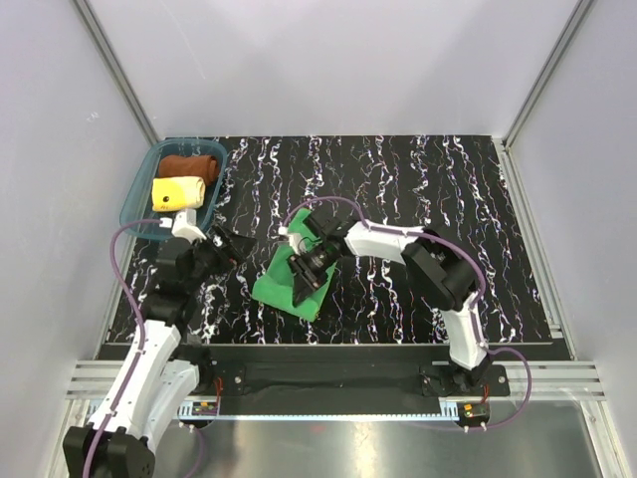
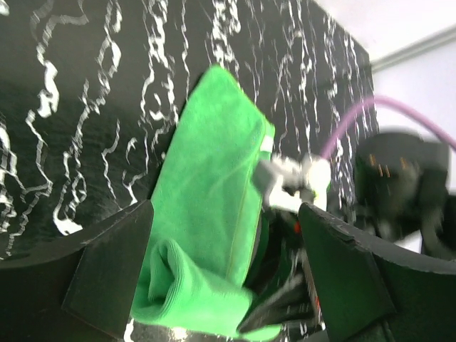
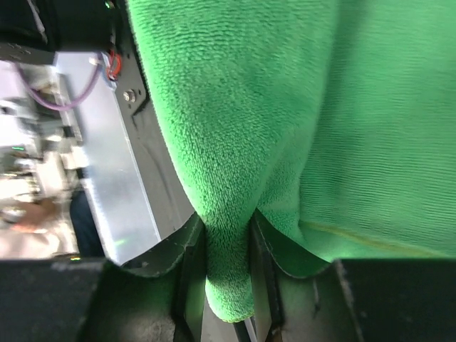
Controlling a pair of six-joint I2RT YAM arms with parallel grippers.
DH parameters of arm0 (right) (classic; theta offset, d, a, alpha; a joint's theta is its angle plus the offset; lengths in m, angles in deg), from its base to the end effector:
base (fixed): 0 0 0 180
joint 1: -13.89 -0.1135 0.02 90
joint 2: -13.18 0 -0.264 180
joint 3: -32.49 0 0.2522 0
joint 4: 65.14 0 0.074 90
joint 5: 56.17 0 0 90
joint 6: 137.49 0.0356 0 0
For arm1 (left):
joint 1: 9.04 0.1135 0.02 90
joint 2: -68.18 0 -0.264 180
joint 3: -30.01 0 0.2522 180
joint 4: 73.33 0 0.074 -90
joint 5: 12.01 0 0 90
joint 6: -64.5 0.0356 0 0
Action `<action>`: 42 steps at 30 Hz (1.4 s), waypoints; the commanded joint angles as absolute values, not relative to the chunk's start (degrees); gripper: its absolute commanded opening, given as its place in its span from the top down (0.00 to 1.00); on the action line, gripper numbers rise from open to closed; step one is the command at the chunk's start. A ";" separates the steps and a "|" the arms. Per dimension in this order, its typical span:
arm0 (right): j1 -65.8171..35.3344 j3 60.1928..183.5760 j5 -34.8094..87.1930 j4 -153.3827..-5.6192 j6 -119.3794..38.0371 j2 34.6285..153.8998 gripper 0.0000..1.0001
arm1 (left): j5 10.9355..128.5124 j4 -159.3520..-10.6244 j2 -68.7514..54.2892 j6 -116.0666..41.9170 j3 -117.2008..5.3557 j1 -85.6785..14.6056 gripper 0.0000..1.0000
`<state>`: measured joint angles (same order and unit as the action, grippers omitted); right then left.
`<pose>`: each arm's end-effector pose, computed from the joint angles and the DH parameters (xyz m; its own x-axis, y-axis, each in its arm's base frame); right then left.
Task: Roll the towels
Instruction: Roll the towel
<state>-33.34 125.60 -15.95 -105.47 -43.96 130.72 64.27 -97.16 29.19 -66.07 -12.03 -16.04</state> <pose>0.2605 0.3217 0.1556 -0.6559 -0.6505 -0.3831 -0.6560 0.2400 0.7156 0.1659 -0.0289 0.2545 -0.4876 -0.5767 -0.6555 0.0281 0.7400 -0.6720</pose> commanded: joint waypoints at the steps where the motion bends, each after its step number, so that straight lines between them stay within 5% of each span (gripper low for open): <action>1: -29.19 127.55 -25.22 -102.29 -42.57 133.59 0.66 | 59.45 -87.37 30.82 -66.97 -8.20 -15.80 0.12; 15: -25.67 132.03 -27.34 -100.35 -39.49 139.92 0.62 | 46.88 -66.01 25.91 -72.08 2.53 -17.65 0.14; 28: -23.38 134.67 -24.62 -102.55 -39.14 141.85 0.60 | 46.35 -63.54 26.70 -71.02 4.73 -21.08 0.14; 41: -22.50 131.24 -23.83 -100.87 -36.85 140.10 0.57 | 48.36 -52.73 8.43 -68.39 5.96 -22.75 0.14; 42: -22.59 132.37 -23.39 -101.66 -36.94 139.92 0.51 | 48.45 -51.42 7.02 -67.95 5.79 -22.92 0.14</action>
